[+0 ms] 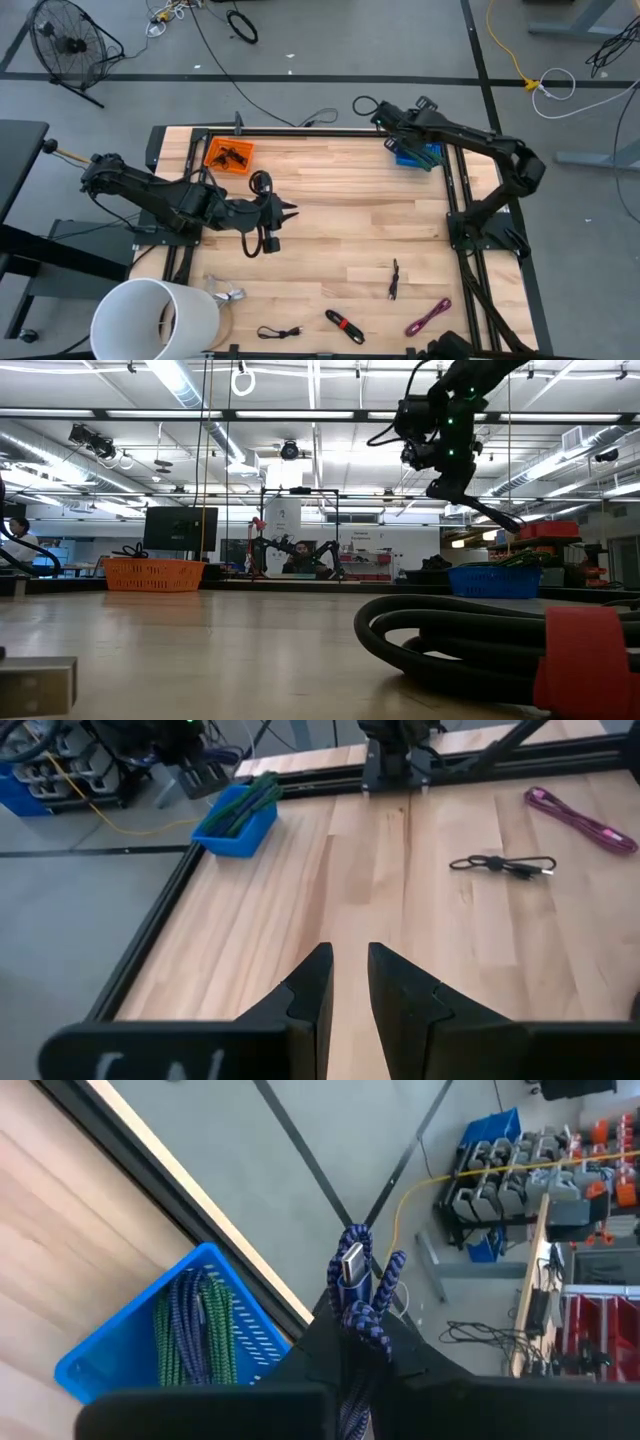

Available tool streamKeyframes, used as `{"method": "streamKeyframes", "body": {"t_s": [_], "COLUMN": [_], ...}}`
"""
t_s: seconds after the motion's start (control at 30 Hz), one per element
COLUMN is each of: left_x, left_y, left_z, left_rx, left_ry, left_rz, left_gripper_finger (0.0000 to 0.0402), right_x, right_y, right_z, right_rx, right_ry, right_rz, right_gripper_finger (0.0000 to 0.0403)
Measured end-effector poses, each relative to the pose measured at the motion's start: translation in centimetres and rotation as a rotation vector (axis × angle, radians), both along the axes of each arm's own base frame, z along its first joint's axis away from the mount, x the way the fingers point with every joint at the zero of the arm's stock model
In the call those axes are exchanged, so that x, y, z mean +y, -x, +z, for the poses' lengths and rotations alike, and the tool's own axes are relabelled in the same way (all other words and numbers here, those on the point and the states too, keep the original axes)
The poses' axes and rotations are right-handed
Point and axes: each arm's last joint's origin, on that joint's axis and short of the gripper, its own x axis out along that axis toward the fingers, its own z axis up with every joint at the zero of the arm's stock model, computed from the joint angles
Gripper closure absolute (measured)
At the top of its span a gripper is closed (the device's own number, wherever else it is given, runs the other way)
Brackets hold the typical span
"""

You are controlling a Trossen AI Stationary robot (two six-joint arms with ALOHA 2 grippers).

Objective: Pick & Place USB Port
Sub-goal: Put the blue charger cable into the blue bin

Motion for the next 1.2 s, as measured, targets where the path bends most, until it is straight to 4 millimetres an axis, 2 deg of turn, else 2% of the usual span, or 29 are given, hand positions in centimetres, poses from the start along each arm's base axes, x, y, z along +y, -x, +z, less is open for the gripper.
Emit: {"method": "streamKeyframes", "body": {"t_s": [0.37,0.63,0.8,1.0,1.2], "left_x": [0.0,0.0,0.0,0.2,0.3], "left_y": [0.1,0.2,0.1,0.1,0.0], "left_z": [-0.2,-0.3,-0.3,-0.3,-0.3], "left_rx": [0.017,0.027,0.026,0.021,0.020], "left_ry": [0.014,0.018,0.019,0.020,0.018], "left_rz": [0.005,0.011,0.012,0.017,0.019], "left_gripper_finger": [0.0330,0.0330,0.0330,0.0330,0.0330], "right_x": [-2.0,-0.9,-0.5,-0.2,-0.1], "right_y": [0.2,2.1,2.7,2.8,2.3], "right_z": [-2.6,-7.9,-9.8,-10.1,-10.1], "right_rx": [0.114,0.251,0.256,0.313,0.250], "right_ry": [-0.001,-0.064,-0.063,-0.055,-0.068], "right_rz": [-0.081,-0.073,-0.066,-0.040,-0.021], "right_gripper_finger": [0.0387,0.0387,0.0387,0.0387,0.0387]}}
